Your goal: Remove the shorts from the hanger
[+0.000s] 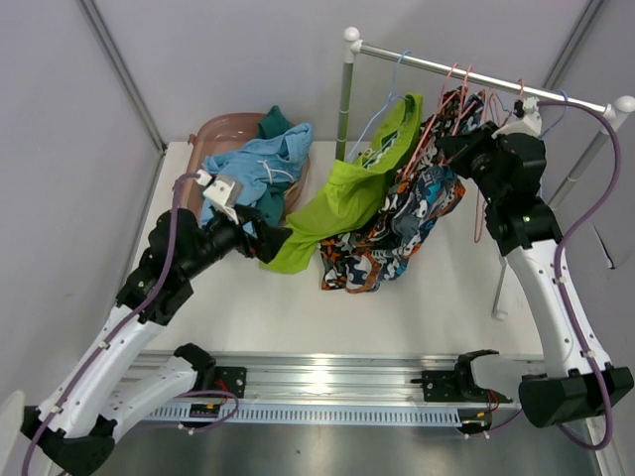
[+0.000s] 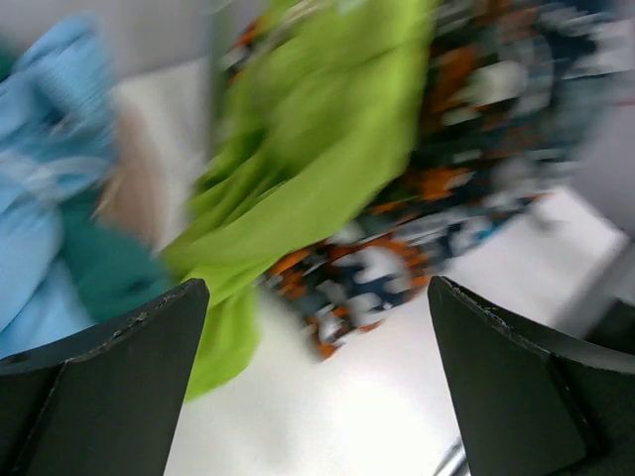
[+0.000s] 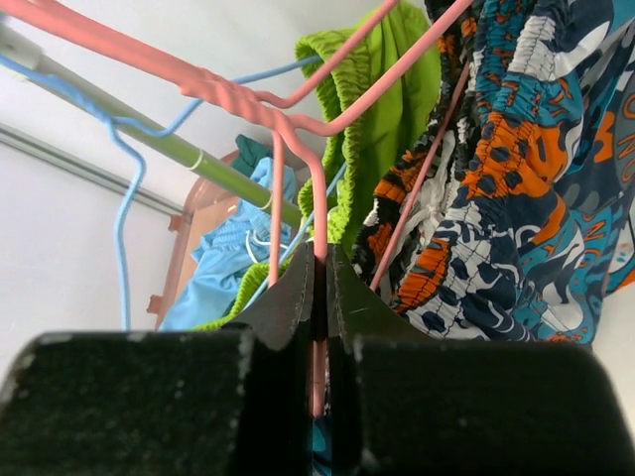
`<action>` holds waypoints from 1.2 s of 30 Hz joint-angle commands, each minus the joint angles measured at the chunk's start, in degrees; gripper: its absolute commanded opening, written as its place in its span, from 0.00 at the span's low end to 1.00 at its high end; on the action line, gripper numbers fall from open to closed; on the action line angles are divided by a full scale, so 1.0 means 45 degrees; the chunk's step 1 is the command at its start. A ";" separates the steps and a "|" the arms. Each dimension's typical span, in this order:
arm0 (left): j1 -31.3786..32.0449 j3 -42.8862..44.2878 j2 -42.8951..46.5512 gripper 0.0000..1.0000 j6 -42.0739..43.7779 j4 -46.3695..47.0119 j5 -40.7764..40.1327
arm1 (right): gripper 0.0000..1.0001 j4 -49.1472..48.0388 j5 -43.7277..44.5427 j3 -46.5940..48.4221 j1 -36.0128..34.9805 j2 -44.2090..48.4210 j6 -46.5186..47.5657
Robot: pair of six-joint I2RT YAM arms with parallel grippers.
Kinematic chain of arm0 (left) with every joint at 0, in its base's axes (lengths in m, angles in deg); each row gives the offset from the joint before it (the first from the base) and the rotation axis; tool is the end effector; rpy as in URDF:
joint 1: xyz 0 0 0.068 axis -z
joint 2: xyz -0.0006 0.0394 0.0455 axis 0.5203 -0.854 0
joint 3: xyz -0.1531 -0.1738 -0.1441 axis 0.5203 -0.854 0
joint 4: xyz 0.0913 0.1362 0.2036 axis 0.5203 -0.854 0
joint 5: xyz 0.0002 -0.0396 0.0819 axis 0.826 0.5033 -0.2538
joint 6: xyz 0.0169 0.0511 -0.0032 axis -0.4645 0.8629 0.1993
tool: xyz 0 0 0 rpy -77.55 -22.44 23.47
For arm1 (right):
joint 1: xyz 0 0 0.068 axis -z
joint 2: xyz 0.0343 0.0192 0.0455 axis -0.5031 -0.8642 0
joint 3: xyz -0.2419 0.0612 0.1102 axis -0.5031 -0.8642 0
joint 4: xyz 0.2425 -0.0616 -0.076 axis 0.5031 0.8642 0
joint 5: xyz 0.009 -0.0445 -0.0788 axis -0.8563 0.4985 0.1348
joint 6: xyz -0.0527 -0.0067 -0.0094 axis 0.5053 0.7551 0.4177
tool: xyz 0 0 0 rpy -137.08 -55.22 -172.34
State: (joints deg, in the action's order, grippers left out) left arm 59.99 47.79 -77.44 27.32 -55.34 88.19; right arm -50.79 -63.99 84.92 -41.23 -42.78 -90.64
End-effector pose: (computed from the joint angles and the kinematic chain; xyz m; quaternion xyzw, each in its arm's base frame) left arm 0.1453 -0.0863 0.3830 0.1752 0.7431 -0.2790 0.5824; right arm 0.2528 0.0484 0.4531 0.1559 0.7195 0.2554 0.6268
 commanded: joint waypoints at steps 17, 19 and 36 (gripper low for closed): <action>0.7130 0.2825 -0.7152 0.99 -0.0493 0.7497 0.2994 | 0.00 0.0288 -0.0455 0.0646 -0.0069 0.2921 -0.1284; 0.7383 0.3157 -0.7756 0.99 -0.0493 0.7654 0.2876 | 0.00 0.0348 -0.0436 0.0685 -0.0069 0.3018 -0.1244; 0.7951 0.4702 -1.0279 0.79 -0.0103 0.7322 0.1841 | 0.00 0.0719 -0.0280 0.1017 -0.0011 0.3234 -0.1225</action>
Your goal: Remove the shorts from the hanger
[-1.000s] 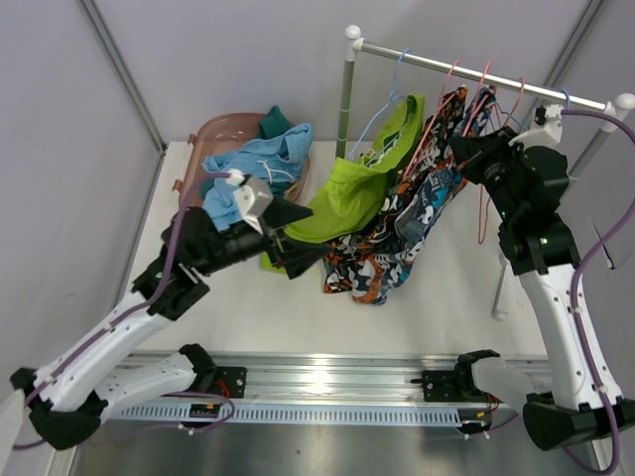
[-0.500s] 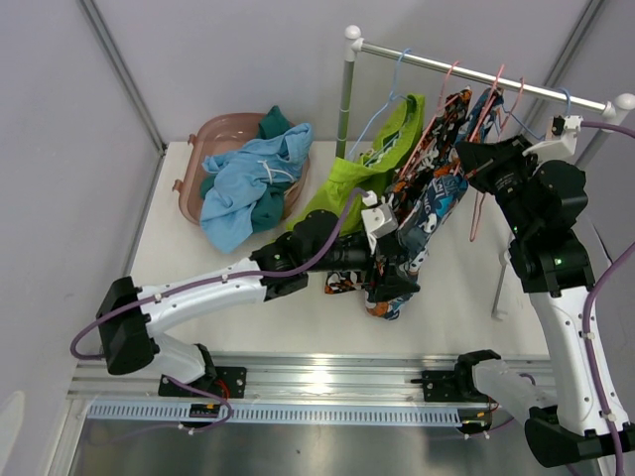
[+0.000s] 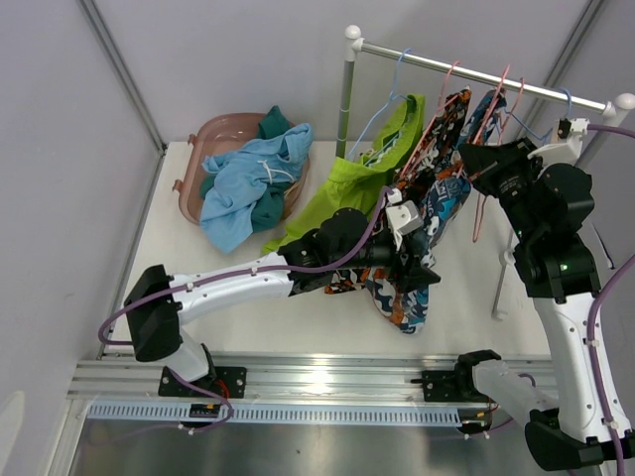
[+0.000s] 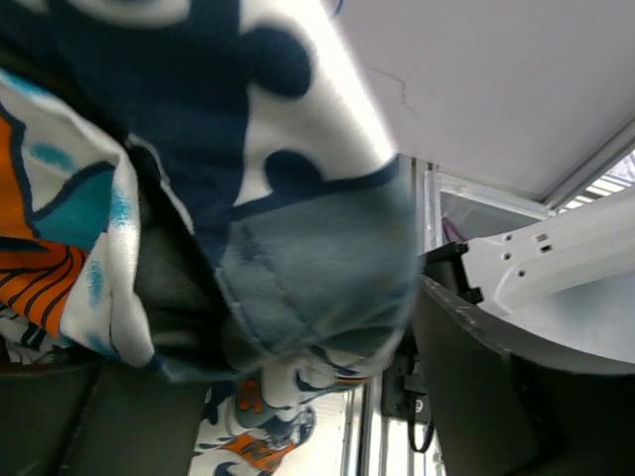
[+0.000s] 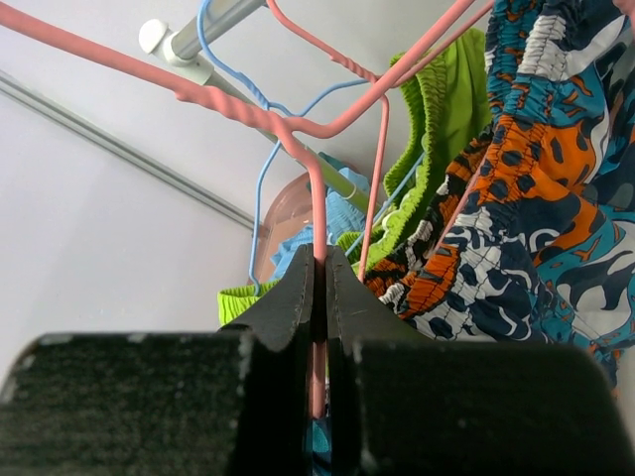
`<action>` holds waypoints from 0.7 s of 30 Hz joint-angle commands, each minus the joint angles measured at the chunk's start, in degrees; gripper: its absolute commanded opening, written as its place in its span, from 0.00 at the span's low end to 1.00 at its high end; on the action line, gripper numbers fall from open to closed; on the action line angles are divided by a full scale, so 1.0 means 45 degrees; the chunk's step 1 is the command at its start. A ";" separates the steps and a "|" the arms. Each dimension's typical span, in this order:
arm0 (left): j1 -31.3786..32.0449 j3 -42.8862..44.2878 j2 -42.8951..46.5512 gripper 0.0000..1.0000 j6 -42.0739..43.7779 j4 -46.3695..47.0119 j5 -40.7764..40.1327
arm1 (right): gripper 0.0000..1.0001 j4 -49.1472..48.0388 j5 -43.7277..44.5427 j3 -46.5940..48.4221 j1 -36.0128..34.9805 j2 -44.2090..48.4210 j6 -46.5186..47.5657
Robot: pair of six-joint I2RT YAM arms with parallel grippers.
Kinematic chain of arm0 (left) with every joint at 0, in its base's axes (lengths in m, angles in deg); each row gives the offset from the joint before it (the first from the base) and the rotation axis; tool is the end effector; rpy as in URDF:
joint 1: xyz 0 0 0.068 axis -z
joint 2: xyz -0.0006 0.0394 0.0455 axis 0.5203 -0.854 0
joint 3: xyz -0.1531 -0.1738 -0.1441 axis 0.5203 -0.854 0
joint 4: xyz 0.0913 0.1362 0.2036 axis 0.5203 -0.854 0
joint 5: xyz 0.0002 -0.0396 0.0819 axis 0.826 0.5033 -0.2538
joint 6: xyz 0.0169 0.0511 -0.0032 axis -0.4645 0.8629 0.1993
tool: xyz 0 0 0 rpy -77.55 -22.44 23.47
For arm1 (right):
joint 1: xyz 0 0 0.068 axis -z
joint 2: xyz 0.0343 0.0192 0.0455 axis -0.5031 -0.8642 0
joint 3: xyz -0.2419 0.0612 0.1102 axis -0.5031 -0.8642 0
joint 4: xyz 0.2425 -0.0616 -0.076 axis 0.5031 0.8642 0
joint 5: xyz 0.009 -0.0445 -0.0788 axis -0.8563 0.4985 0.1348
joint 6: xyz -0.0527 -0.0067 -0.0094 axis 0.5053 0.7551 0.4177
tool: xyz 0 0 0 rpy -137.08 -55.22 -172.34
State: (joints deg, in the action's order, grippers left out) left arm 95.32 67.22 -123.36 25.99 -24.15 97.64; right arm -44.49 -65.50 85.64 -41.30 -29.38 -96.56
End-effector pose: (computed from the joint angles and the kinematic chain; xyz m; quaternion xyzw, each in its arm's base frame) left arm 0.1564 -0.3470 0.3580 0.4216 0.6028 -0.5081 0.4481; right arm 0.1681 0.0331 0.4908 0.1715 0.6666 0.3175 0.6522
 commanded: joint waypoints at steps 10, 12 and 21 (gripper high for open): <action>0.0161 -0.0164 0.0335 0.14 0.0311 0.0119 -0.0903 | 0.00 -0.0524 0.0075 0.1072 0.0218 0.0315 0.0072; 0.0219 -0.0242 0.0530 0.00 0.0330 -0.0154 -0.0921 | 0.00 -0.0504 0.0075 0.1150 0.0375 0.0295 0.0092; 0.1369 -0.3326 0.3322 0.00 0.0330 -0.0273 -0.2522 | 0.00 -0.0309 -0.0315 0.1462 0.1467 -0.0016 -0.0006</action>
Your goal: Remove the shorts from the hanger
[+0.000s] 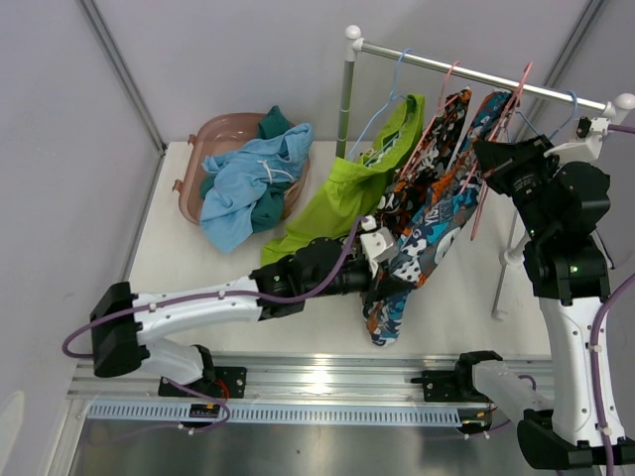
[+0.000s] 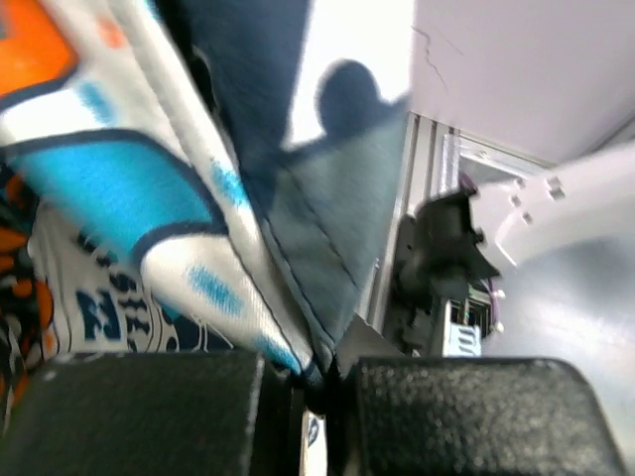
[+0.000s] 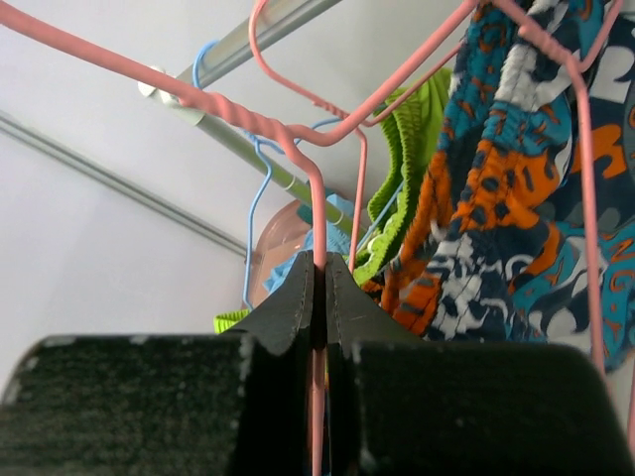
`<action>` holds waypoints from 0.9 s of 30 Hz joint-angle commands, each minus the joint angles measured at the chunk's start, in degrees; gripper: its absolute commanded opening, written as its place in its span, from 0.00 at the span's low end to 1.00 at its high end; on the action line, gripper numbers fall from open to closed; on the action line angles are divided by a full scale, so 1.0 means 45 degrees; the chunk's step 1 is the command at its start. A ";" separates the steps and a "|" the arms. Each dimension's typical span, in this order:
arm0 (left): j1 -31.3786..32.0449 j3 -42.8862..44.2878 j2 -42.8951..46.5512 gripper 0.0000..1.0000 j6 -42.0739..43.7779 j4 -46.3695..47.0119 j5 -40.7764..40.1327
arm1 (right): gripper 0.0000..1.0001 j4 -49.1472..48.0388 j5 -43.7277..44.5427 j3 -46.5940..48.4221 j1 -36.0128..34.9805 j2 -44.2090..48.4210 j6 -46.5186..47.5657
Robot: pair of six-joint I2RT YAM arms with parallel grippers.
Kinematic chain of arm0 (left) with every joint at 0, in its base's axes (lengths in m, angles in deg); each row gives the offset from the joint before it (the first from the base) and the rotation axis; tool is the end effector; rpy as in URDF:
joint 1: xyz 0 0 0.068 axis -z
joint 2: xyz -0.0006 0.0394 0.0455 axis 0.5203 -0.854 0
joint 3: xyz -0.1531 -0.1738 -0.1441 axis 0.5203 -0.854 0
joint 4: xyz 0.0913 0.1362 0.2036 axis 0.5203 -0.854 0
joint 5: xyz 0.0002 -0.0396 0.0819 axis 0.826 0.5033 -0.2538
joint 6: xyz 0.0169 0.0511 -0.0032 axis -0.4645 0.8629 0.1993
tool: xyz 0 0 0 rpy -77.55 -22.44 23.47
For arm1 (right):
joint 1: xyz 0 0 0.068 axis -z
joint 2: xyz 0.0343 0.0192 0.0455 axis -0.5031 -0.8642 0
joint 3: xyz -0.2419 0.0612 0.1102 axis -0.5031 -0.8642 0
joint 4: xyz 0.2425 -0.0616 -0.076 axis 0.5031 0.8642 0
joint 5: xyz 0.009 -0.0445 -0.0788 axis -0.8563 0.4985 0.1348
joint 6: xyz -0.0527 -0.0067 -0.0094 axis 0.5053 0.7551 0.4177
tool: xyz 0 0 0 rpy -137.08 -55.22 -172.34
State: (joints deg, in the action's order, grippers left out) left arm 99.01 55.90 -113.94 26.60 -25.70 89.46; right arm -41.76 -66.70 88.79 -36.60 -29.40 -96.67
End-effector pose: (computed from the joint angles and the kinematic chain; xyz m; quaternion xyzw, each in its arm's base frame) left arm 0.1218 -0.3146 0.3397 0.4126 0.6339 -0.4711 0.4539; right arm 0.1613 0.0190 0.5021 0.1912 0.6586 0.2986 0.6637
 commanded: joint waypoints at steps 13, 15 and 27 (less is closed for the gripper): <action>0.2327 -0.5319 0.3319 0.00 -0.1270 0.1066 -0.2113 | 0.00 -0.0467 -0.0498 0.2305 0.1284 -0.1222 0.0038; 0.2658 -0.5538 0.3340 0.00 -0.1368 0.1088 -0.2347 | 0.00 -0.0408 -0.0459 0.2500 0.1304 -0.1320 0.0096; 0.6349 -0.1559 0.2170 0.00 0.0268 -0.3433 -0.6717 | 0.00 -0.0680 0.0108 0.2072 0.1753 -0.1536 0.0116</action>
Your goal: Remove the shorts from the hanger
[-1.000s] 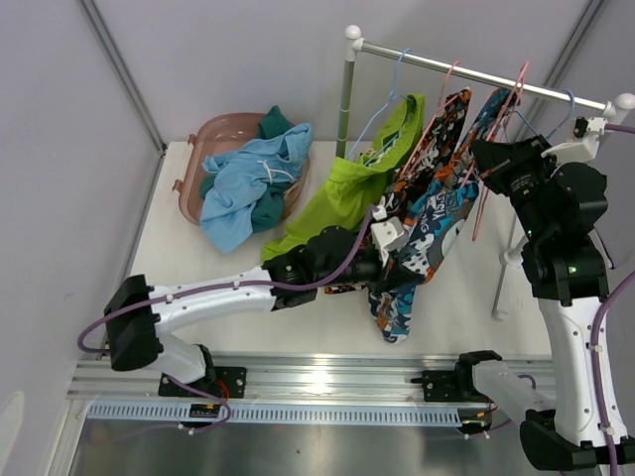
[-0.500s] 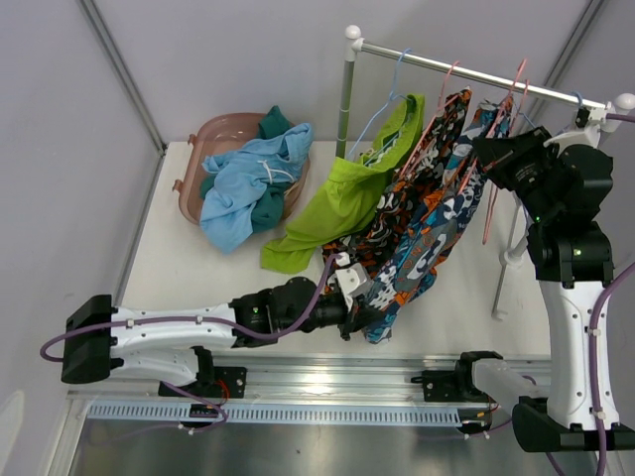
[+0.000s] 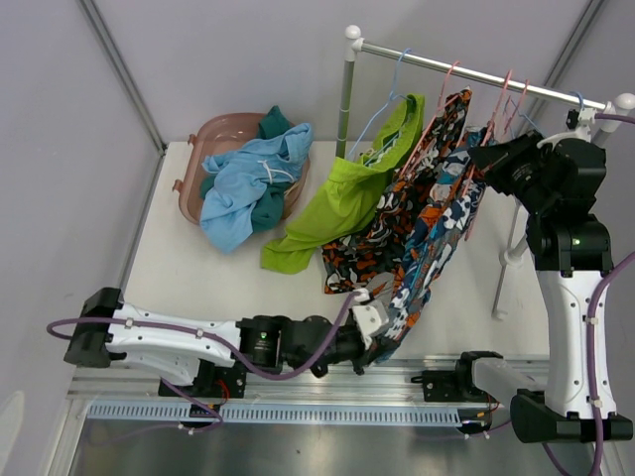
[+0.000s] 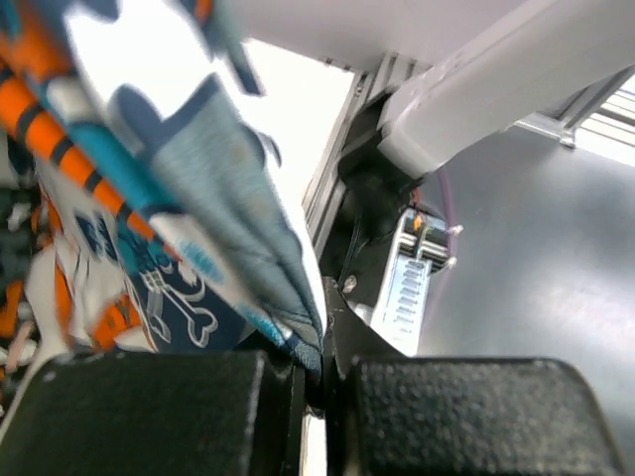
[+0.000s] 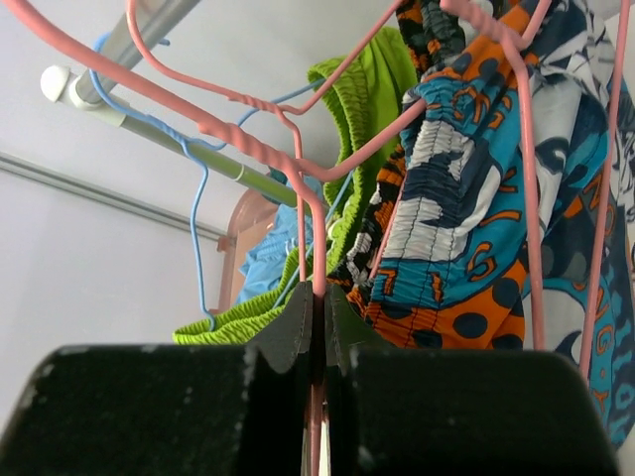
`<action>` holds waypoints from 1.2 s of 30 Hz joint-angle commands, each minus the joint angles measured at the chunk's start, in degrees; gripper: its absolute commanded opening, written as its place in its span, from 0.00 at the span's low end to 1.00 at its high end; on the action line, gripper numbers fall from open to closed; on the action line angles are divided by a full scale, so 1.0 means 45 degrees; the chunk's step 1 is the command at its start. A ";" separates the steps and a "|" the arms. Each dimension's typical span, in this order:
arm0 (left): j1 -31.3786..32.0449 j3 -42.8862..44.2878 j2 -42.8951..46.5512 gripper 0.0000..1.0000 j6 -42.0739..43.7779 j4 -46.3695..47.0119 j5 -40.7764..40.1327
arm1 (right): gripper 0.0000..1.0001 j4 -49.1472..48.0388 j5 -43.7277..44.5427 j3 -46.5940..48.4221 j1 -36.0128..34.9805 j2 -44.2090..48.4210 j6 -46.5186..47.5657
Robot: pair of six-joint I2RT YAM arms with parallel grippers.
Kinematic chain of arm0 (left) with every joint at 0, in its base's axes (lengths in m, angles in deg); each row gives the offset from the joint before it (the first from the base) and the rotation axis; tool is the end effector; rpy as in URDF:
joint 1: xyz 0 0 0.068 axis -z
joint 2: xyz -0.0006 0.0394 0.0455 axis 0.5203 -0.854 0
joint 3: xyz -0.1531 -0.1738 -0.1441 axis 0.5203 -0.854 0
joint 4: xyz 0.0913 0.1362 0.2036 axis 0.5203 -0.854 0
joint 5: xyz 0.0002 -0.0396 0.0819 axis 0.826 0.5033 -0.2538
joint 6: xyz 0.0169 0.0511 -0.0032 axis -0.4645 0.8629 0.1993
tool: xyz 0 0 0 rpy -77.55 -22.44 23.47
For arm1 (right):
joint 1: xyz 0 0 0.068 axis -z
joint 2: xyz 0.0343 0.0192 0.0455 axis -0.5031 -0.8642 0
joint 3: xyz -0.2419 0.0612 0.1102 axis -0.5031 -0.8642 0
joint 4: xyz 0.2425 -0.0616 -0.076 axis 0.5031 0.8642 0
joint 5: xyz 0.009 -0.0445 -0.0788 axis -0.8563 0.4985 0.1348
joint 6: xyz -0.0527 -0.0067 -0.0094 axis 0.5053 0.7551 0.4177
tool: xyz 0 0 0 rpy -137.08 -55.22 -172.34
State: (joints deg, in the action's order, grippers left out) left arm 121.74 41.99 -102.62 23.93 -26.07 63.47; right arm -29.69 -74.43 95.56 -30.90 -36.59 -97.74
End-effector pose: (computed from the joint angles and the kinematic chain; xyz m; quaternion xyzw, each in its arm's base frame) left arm 0.0072 -0.2845 0.3096 0.4112 0.6532 -0.4359 0.4629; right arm 0.1899 0.0080 0.4947 0.2153 0.7291 0.2912 0.5808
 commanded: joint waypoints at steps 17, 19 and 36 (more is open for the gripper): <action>0.6260 0.9756 -0.3628 0.00 0.4068 -0.9022 -0.8757 | 0.00 -0.3519 0.2022 0.0723 0.0505 -0.0719 0.0823; 0.6746 1.0146 -0.3862 0.00 0.4321 -0.9239 -0.9227 | 0.00 -0.3364 0.2042 0.0839 0.0505 -0.0913 0.0900; 0.7570 0.9817 -0.3961 0.00 0.5653 -0.9237 -0.5151 | 0.00 -0.1391 0.4366 0.4255 0.0875 -0.3588 0.0549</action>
State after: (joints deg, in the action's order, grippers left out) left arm 144.69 88.59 -120.98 50.42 -63.69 23.48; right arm -22.94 -71.48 110.86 -30.72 -46.01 -97.11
